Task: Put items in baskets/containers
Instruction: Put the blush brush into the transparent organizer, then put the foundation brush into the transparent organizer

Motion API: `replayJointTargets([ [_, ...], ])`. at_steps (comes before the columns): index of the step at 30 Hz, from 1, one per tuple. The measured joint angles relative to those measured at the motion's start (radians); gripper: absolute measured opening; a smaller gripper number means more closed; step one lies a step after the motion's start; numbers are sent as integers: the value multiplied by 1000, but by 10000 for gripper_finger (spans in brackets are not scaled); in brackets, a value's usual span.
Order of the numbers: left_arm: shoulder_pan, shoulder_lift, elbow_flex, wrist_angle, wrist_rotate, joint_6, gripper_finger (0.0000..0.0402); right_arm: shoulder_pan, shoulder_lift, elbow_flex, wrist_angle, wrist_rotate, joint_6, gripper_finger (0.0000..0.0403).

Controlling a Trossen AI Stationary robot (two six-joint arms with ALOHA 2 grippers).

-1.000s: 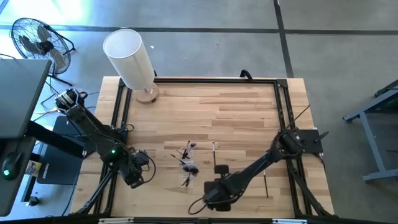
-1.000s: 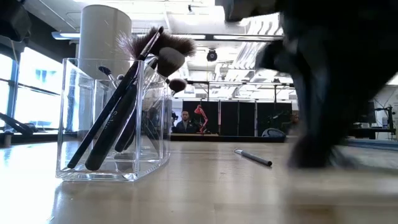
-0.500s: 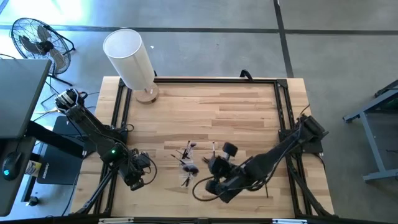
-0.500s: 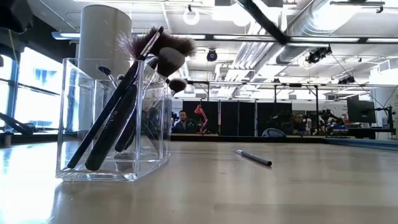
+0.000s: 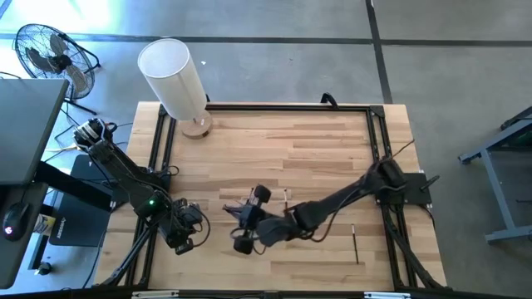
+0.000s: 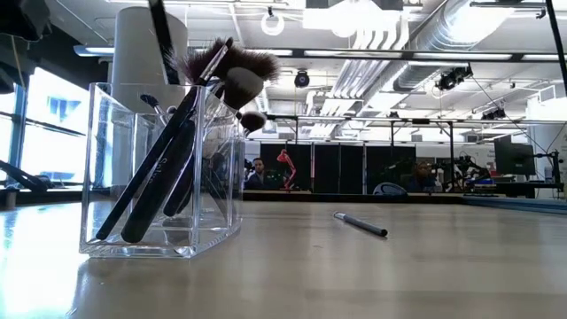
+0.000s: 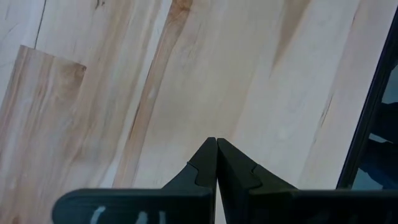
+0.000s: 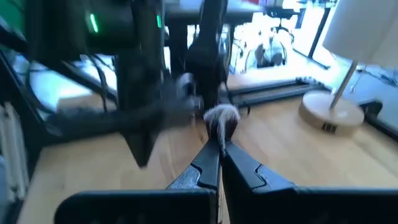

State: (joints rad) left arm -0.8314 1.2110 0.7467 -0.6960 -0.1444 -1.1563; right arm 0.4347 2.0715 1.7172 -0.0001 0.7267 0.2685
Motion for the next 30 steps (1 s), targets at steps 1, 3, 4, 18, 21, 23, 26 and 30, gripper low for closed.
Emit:
replayJointTargets([
  [1,0,0,0,0,1,-2,1,0,15,0,-2,2,12,0],
  [3,0,0,0,2,6,-3,1,-3,36,0,-11,4,19,0],
  [4,0,0,0,3,7,-3,1,-2,43,0,-17,9,29,0],
  [18,0,0,0,23,-2,0,1,-3,92,0,-202,27,160,8],
  [21,0,0,0,22,-4,0,1,-3,85,1,-204,-8,154,24],
  [23,0,0,0,22,-4,-3,1,-3,85,1,-216,-45,160,37],
  [26,0,0,0,22,-4,-19,1,-3,83,1,-243,-84,177,58],
  [30,0,0,0,23,-5,-54,1,-3,63,0,-313,-116,174,84],
])
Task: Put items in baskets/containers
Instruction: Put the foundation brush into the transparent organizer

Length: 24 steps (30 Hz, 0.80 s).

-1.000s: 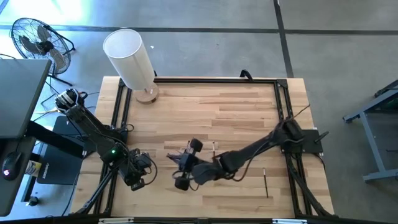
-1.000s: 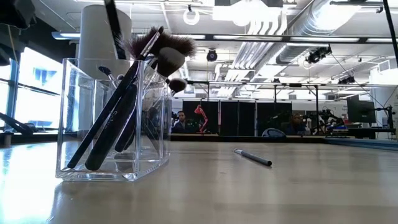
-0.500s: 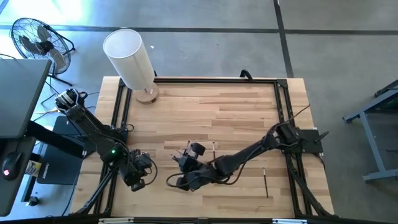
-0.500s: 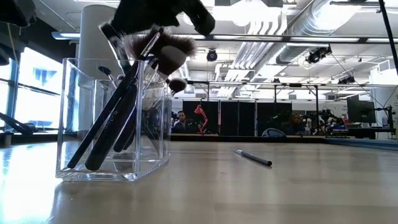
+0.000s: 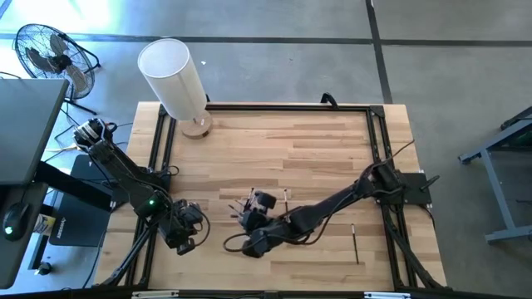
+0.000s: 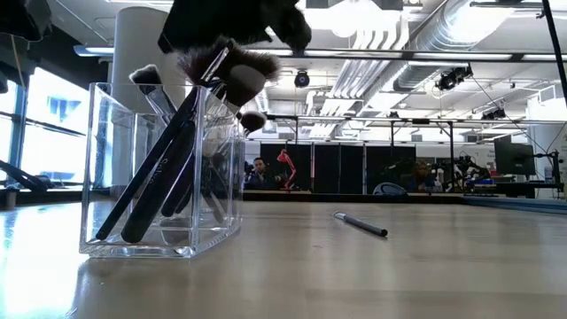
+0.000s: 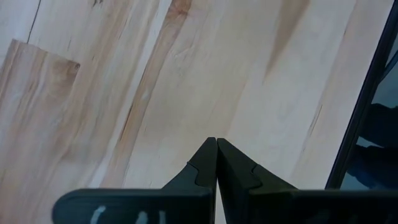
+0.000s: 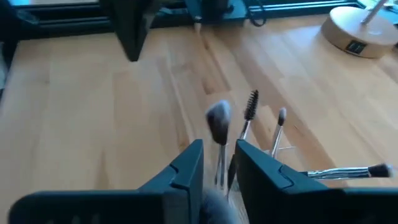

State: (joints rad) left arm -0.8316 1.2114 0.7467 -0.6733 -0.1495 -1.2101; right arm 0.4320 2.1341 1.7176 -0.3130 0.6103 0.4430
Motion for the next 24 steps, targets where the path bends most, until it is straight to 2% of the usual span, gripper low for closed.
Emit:
replayJointTargets([
  [4,0,0,0,4,-3,-33,1,0,-76,0,-73,-24,-58,101],
  [8,0,0,0,33,-40,-78,1,-2,-189,1,-217,73,-41,102],
  [11,0,0,0,33,-103,-106,1,-16,-271,1,-416,185,133,102],
  [13,1,0,0,40,-132,-124,1,-37,-319,1,-592,193,302,103],
  [16,1,0,0,45,-168,-163,1,-88,-354,2,-859,105,556,103],
  [18,1,0,0,44,-193,-189,1,-129,-351,1,-996,20,650,103],
  [20,1,0,0,43,-209,-211,1,-167,-332,1,-1068,-49,677,103],
  [24,1,0,0,43,-220,-217,1,-228,-289,1,-1044,-151,640,103],
])
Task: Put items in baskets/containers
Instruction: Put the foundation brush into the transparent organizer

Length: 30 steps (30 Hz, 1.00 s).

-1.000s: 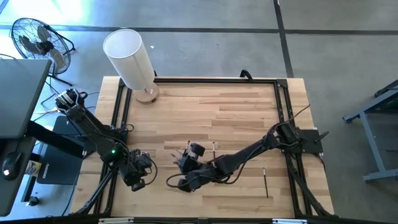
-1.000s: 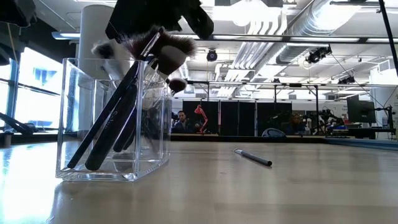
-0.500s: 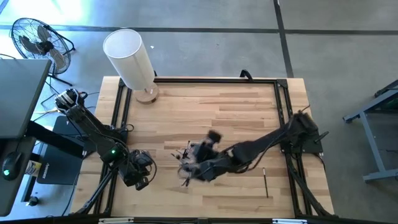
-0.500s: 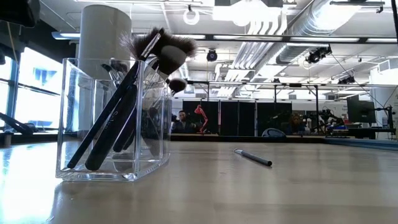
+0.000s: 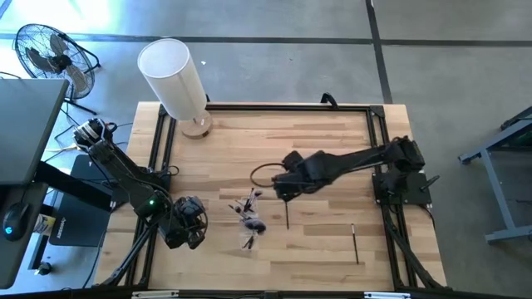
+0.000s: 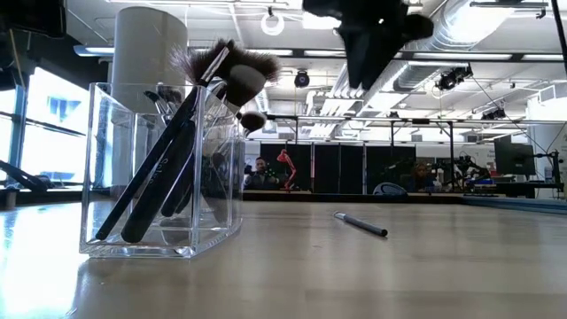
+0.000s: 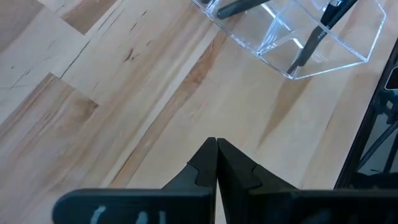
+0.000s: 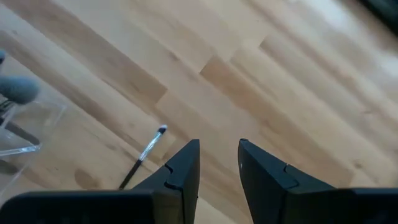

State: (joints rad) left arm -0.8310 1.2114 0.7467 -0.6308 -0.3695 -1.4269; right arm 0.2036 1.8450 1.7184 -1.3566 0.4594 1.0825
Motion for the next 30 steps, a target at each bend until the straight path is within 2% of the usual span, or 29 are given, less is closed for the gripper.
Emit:
replayJointTargets([
  [4,0,0,0,-7,0,6,1,-46,59,0,37,-71,-6,103],
  [8,0,0,0,-56,31,85,1,-88,123,0,44,-163,-1,103],
  [13,0,-4,0,-75,92,303,1,-109,187,0,94,-229,80,103],
  [21,0,-64,0,-115,94,577,1,-114,263,0,212,-287,200,103],
  [26,0,-105,-1,-220,90,611,1,-120,326,0,224,-328,220,103],
  [30,0,-193,-48,-255,89,611,1,-126,367,0,236,-333,221,103],
])
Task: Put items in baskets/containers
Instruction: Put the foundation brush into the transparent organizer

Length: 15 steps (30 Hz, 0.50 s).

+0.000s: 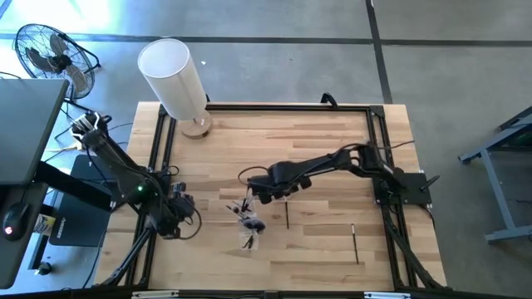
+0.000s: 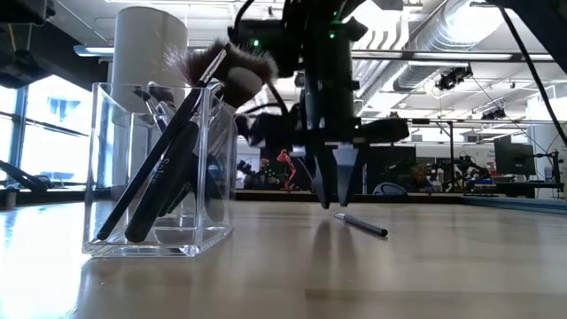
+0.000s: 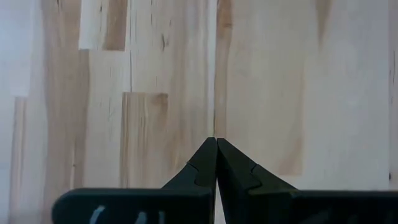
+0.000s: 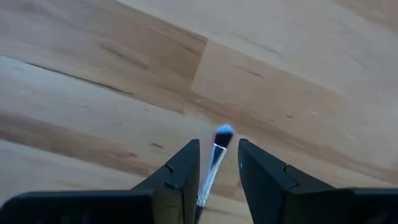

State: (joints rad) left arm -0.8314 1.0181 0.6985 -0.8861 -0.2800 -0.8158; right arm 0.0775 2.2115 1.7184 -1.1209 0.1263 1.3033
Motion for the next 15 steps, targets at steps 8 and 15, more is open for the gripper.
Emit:
replayJointTargets([
  [8,0,-122,-99,89,5,-3,1,-32,27,0,10,18,-8,101],
  [15,0,-141,-104,72,-1,-1,1,-45,23,-23,53,-50,-21,22],
])
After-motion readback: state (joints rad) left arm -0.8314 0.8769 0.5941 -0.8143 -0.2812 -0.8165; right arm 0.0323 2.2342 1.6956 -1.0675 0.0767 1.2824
